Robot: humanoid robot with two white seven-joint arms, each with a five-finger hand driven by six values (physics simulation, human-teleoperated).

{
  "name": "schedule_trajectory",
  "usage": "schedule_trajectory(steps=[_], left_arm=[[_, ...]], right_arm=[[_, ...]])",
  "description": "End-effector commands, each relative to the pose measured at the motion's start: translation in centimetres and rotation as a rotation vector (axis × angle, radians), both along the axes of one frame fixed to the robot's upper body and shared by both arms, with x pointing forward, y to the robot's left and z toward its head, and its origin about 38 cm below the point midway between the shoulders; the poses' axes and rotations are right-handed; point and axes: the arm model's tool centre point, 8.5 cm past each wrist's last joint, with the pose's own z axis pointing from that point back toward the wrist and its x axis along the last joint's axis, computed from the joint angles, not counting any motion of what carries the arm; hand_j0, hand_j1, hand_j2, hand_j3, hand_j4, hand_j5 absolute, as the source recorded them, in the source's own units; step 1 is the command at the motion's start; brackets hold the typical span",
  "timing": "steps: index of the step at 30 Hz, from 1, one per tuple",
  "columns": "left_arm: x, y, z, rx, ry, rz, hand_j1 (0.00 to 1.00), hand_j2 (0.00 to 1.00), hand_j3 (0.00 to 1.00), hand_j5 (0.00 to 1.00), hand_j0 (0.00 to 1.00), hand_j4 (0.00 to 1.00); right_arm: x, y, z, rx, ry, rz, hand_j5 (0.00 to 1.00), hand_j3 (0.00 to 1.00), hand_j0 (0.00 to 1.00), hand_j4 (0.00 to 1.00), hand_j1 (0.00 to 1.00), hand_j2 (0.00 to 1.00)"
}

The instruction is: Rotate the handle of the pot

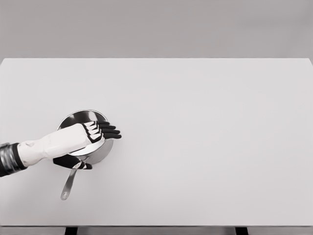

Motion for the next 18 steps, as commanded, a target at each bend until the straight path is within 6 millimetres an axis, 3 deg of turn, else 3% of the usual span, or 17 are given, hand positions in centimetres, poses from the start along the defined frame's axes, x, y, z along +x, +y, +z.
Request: schedule_trajectory(steps=[1, 18], left_arm=[[0.1, 0.2, 0.2, 0.001, 0.000, 0.004, 1.00, 1.00, 1.00, 1.00, 1.00, 1.00], [0.1, 1.9, 0.8, 0.075, -0.001, 0.013, 1.00, 1.00, 1.00, 1.00, 1.00, 1.00]], right_arm=[[-0.1, 0.0, 0.0, 0.000, 0.001, 0.000, 1.00, 1.00, 1.00, 1.00, 1.00, 1.00], [0.0, 0.0, 0.0, 0.000, 0.000, 0.001, 1.00, 1.00, 1.00, 1.00, 1.00, 1.00]])
